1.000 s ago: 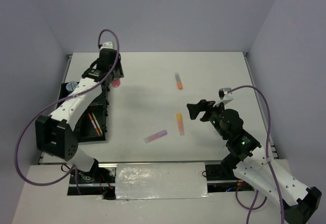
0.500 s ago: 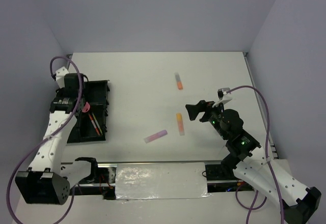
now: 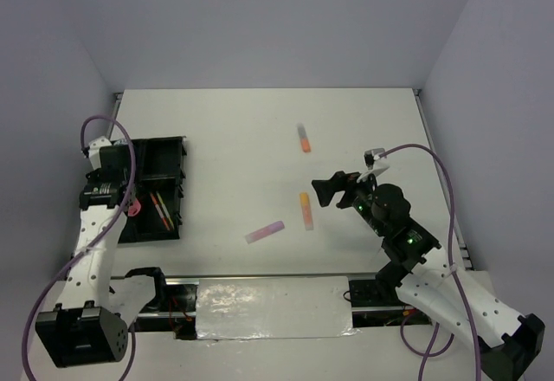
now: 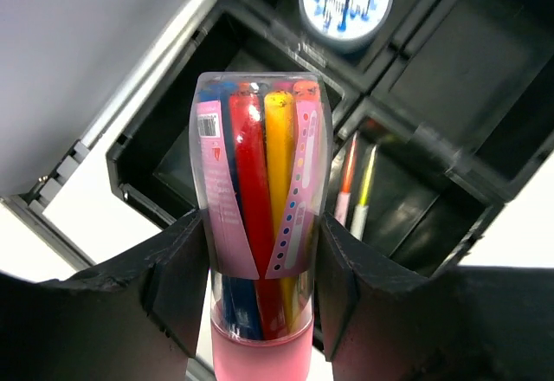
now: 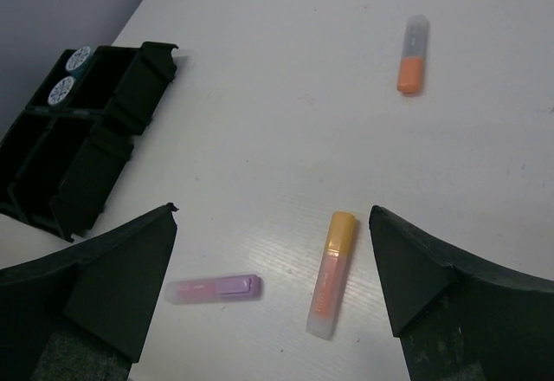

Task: Sort the stationery into containers
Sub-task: Place the stationery in the storage box.

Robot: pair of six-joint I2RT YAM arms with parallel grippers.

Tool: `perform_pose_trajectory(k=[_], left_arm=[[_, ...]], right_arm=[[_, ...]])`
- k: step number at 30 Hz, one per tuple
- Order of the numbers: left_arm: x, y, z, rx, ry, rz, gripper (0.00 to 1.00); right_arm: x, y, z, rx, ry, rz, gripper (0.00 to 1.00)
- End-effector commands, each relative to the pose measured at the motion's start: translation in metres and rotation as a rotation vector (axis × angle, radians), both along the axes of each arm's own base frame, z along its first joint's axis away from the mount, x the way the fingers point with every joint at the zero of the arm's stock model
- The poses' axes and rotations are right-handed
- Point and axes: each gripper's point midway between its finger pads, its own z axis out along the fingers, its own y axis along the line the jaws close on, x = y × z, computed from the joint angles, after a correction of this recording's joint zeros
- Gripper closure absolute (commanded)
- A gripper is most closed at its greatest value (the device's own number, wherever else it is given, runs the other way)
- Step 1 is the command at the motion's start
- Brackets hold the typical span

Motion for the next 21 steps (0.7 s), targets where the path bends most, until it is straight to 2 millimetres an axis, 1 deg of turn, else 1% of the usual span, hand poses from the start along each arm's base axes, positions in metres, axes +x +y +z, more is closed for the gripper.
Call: perform_pose_trajectory(k=[1,2,3,4,5,6,7,8,9,11,14,15,18,21], left_arm=[[0.008,0.001,-0.014,0.002,0.054,-0.071,1.00],[0.010,-0.003,-0.018,-0.017,0.054,-0.103,1.00],[0.011,-0.004,-0.016,-0.018,0.035,-0.125,1.00],[0.011,0.000,-0.015,-0.016,0.027,-0.124,0.99],[0.010,0.005,-0.015,0.010,0.027,-0.121,0.94],[0.009,0.010,-0.016,0.029,0.026,-0.113,0.85],[0.008,0.016,-0.018,0.047,0.037,-0.100,0.85],[0.007,0.017,-0.019,0.047,0.057,-0.093,0.86],[0.007,0.018,-0.024,0.041,0.078,-0.088,0.93],[0.006,0.026,-0.027,0.035,0.098,-0.054,0.96],[0.002,0.037,-0.032,0.020,0.106,0.014,0.97],[0.000,0.041,-0.033,0.022,0.107,0.036,0.97],[-0.010,0.059,-0.030,0.050,0.100,0.138,0.94],[-0.011,0.065,-0.033,0.050,0.113,0.162,0.93]], right_arm=[[0.004,0.003,0.013,0.015,-0.043,0.011,0.00],[0.004,0.003,0.012,0.014,-0.042,0.010,0.00],[0.004,0.002,0.013,0.014,-0.046,0.007,0.00],[0.004,0.002,0.012,0.009,-0.046,0.006,0.00],[0.005,0.001,0.013,0.009,-0.048,0.003,0.00],[0.005,0.001,0.012,0.007,-0.047,0.003,0.00],[0.004,0.001,0.013,0.010,-0.051,0.004,0.00],[0.003,0.002,0.012,0.009,-0.048,0.012,0.00],[0.003,0.003,0.011,0.009,-0.045,0.015,0.00],[0.002,0.006,0.007,0.007,-0.033,0.031,0.00],[0.003,0.010,0.003,0.000,-0.018,0.045,0.00],[0.004,0.011,0.010,0.013,-0.038,0.047,0.00],[0.004,0.012,0.008,0.013,-0.037,0.048,0.00],[0.005,0.012,0.008,0.014,-0.039,0.048,0.00]])
